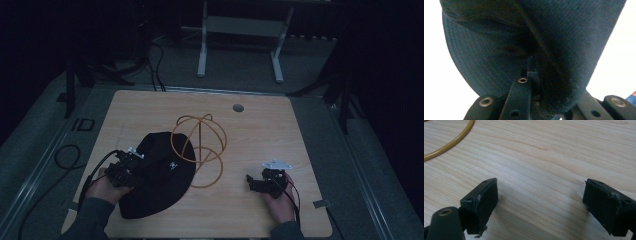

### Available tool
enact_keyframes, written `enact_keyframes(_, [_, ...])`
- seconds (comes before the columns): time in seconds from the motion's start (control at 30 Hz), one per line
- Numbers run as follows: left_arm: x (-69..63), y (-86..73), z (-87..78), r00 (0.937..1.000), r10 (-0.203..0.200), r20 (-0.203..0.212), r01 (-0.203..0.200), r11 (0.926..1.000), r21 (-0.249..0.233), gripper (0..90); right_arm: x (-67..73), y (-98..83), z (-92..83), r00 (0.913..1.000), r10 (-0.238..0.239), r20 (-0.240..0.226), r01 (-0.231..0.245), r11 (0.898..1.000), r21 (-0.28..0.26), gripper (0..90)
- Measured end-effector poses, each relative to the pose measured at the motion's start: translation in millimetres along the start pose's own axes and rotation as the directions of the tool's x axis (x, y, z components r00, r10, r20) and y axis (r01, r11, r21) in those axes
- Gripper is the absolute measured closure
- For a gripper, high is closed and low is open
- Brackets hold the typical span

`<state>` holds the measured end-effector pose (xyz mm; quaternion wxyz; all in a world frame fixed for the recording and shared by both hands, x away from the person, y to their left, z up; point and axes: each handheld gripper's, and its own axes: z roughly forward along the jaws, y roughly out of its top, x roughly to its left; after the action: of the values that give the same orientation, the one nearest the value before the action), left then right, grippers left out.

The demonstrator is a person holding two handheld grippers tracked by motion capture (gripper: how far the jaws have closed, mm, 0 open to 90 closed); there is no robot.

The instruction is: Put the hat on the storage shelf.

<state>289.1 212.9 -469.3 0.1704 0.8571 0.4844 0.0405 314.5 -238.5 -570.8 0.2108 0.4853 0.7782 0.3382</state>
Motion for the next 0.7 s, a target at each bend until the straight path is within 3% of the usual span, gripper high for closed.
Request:
enact_keyframes(0.23, [19.7, 10.6, -4.5, 0.9992, -0.016, 0.035, 0.017, 0.9997, -0.017, 88.4, 0.0, 0.0, 0.0, 1.0000, 0.000, 0.000, 0.000, 1.000, 0.000, 12.6])
enact_keyframes(0.47, [30.2, 13.8, -8.2, 0.9979, -0.041, 0.050, 0.043, 0.9980, -0.047, 88.5, 0.0, 0.0, 0.0, 1.0000, 0.000, 0.000, 0.000, 1.000, 0.000, 12.6])
enact_keyframes(0.7, [38.2, 18.5, -17.2, 0.9978, -0.059, 0.029, 0.061, 0.9958, -0.069, 88.6, 0.1, 0.0, 0.0, 1.0000, 0.001, 0.000, -0.001, 1.000, 0.000, 12.6])
